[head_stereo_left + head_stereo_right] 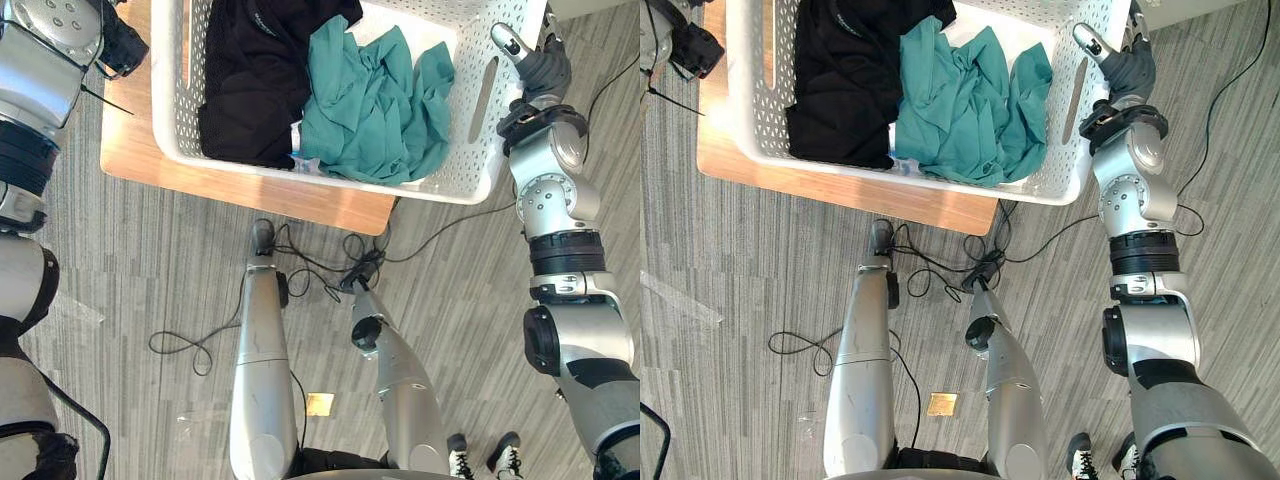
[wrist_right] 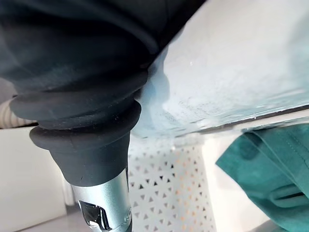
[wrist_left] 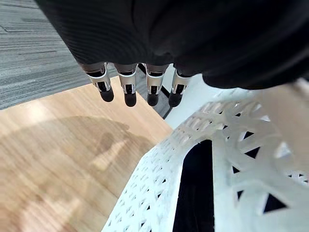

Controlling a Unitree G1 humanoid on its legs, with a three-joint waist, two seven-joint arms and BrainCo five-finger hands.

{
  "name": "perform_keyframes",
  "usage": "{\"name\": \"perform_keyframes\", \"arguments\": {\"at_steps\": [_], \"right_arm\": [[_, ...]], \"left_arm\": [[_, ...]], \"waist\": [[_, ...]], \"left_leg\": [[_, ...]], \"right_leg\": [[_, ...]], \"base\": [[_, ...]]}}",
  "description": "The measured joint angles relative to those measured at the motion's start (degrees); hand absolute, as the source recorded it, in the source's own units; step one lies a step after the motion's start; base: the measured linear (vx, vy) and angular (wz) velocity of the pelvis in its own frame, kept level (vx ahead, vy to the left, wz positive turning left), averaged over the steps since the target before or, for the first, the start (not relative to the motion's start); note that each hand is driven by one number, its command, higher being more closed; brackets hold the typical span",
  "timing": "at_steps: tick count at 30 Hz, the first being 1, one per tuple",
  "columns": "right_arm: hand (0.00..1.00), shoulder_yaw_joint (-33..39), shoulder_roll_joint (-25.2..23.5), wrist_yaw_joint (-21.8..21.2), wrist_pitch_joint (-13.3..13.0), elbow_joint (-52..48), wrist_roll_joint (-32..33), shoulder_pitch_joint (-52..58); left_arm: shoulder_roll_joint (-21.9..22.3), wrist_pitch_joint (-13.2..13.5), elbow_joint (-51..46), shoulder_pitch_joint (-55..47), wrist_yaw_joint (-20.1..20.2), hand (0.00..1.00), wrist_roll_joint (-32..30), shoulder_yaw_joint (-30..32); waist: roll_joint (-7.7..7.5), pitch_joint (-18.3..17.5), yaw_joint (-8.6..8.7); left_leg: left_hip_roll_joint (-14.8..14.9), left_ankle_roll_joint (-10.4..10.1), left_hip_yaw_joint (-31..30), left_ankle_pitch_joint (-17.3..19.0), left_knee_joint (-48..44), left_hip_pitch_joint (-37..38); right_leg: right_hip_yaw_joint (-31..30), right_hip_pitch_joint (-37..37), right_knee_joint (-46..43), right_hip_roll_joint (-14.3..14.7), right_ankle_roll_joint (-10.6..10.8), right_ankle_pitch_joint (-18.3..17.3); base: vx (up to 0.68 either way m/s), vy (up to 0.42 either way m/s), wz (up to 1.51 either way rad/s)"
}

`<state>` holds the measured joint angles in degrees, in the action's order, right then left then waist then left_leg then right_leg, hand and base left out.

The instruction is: Pick up the laundry basket with both hands and put the clothes into the washing machine.

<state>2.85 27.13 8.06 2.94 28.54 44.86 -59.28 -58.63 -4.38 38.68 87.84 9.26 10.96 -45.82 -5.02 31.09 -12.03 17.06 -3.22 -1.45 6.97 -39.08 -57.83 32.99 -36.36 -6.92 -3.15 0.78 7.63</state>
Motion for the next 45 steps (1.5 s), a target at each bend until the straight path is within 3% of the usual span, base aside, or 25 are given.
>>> {"name": "perform_keyframes", "arguments": {"at_steps": [10, 13, 14, 17, 18, 22, 28, 33, 38, 45], "right_arm": [[0.0, -3.62, 0.23, -2.2, 1.28, 2.26, -3.23, -3.55], [0.0, -5.19, 0.58, -2.89, 1.26, 3.07, -7.27, -4.72], [0.0, -5.78, 0.58, -3.17, 1.25, 3.69, -8.43, -5.32], [0.0, -7.5, 0.86, -3.31, 1.39, 4.62, -12.36, -6.76], [1.0, -7.54, 0.85, -3.35, 1.35, 4.62, -12.7, -6.84], [1.0, -8.34, 1.1, -3.35, 1.57, 6.13, -16.56, -8.7], [1.0, -6.93, 2.3, -0.44, 3.46, 6.2, -23.09, -9.93], [1.0, -5.0, 1.51, 0.73, 4.41, 6.12, -26.04, -10.46], [1.0, -3.68, -2.38, 3.16, 4.83, 4.18, -32.14, -10.46], [1.0, -2.84, -6.28, 7.11, 4.85, 3.67, -38.31, -10.48]], "left_arm": [[-2.48, 0.01, -0.03, 0.31, 1.94, 0.0, -3.28, -4.02], [-2.45, 0.43, -0.03, -0.46, 1.95, 0.0, -5.43, -3.79], [-2.47, 0.5, -0.02, -0.84, 1.93, 1.0, -6.05, -3.59], [-2.31, 0.9, -0.04, -1.77, 0.85, 1.0, -10.77, -2.7], [-2.25, 0.99, -0.11, -2.02, 0.49, 1.0, -11.47, -2.24], [-1.51, 0.4, -2.65, -6.07, -3.47, 1.0, -16.42, 3.43], [1.71, -1.76, -11.96, -18.0, -9.29, 1.0, -25.23, 15.86], [7.89, -4.28, -18.37, -28.04, -11.46, 1.0, -30.36, 28.12], [17.22, -6.87, -24.94, -38.57, -17.32, 1.0, -37.66, 40.17], [25.56, -7.72, -27.63, -44.25, -22.45, 1.0, -43.47, 46.75]], "waist": [[1.28, 0.13, 0.07], [2.11, 0.13, 0.23], [2.15, 0.14, 0.24], [2.18, 0.13, 0.25], [2.19, 0.13, 0.24], [2.23, 0.14, 0.4], [3.06, 0.41, -0.72], [3.76, 0.38, -1.48], [3.8, 0.34, -1.23], [3.87, 0.29, -1.05]], "left_leg": [[0.88, -0.01, 0.82, 0.0, 0.09, 0.74], [0.91, -0.02, 1.0, -0.01, 0.15, 0.91], [0.93, -0.04, 1.24, -0.02, 0.28, 1.11], [0.88, -0.43, 1.56, -0.3, 1.08, 1.76], [0.88, -0.52, 1.52, -0.37, 1.18, 1.78], [0.63, -0.69, 1.45, -1.08, 2.23, 2.03], [-0.14, -0.62, 1.49, -1.66, 3.31, 2.82], [-1.01, -0.43, 1.96, -2.1, 4.76, 4.64], [-2.26, -1.07, 3.17, -3.6, 9.27, 9.59], [-3.6, -1.66, 2.24, -4.2, 11.69, 13.56]], "right_leg": [[-0.2, 0.13, -0.02, 0.15, -0.02, 0.01], [-0.23, 0.16, -0.01, 0.13, -0.06, 0.05], [-0.29, 0.18, 0.04, 0.11, -0.12, 0.09], [-0.3, 0.29, 0.18, 0.01, -0.23, 0.17], [-0.29, 0.27, 0.21, 0.03, -0.23, 0.17], [-0.19, 0.26, 0.21, -0.09, -0.23, 0.15], [0.16, 0.28, -0.97, -1.05, -0.58, -0.64], [0.06, 0.7, -2.22, -2.13, -0.97, -1.46], [-0.37, 3.93, 0.02, -2.65, -0.98, -1.31], [-1.37, 7.15, 2.32, -1.69, -1.23, -0.84]], "base": [[0.0, -0.003, -0.04], [0.0, -0.002, -0.01], [0.01, -0.011, -0.06], [0.0, -0.005, -0.02], [0.0, 0.0, 0.0], [0.02, -0.01, 0.05], [0.02, 0.001, 0.09], [0.02, 0.0, 0.07], [0.05, -0.016, 0.1], [0.05, -0.023, 0.02]]}}
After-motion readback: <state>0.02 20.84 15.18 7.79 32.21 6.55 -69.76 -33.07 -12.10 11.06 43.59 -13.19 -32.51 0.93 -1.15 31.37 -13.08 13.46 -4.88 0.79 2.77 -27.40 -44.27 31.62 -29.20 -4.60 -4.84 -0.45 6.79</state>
